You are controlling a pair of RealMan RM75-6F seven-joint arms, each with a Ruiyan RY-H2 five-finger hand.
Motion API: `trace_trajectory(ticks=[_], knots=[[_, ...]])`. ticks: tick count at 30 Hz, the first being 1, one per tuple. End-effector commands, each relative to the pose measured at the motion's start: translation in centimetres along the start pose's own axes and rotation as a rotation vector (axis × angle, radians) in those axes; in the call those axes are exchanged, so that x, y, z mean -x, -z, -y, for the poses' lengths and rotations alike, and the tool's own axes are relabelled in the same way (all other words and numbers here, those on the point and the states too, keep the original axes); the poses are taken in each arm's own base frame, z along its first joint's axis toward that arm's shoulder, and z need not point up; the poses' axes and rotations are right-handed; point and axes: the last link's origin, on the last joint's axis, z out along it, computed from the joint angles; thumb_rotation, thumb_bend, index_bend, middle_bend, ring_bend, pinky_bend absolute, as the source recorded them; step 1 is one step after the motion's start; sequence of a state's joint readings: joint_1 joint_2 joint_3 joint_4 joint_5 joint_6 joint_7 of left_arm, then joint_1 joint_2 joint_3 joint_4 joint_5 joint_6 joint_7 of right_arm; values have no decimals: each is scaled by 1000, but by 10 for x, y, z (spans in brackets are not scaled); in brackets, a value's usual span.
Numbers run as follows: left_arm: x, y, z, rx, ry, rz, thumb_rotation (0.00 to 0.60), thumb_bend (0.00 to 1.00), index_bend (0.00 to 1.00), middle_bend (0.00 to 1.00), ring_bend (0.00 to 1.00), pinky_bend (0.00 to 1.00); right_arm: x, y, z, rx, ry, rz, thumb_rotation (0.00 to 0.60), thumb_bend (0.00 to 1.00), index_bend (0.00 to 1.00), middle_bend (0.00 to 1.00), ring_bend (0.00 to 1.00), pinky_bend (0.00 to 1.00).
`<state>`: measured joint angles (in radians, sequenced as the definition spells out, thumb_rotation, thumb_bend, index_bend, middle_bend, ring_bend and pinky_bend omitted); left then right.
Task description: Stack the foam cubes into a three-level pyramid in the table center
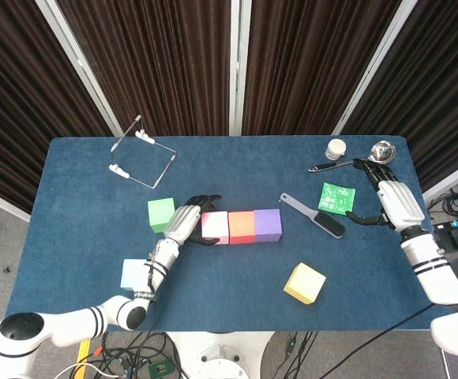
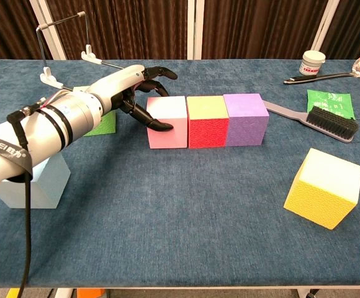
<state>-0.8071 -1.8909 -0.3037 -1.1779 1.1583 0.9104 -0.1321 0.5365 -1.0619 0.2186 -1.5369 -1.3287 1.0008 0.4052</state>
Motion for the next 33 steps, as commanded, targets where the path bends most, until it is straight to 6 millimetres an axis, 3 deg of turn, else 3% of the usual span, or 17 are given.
trace_trajectory(ticks=[1,22,33], knots=[[0,0,0,3,3,-1,600,236,137,442,90,97,0,0,0,0,0,0,600,132,0,125,0,0],[7,0,-4,16,47,-2,600,234,136,423,90,97,3,-1,-1,5,1,12,600,133,0,125,0,0],[10,1,-3,11,57,3,600,206,131,252,90,96,3,-1,-1,6,3,17,600,132,0,124,0,0]])
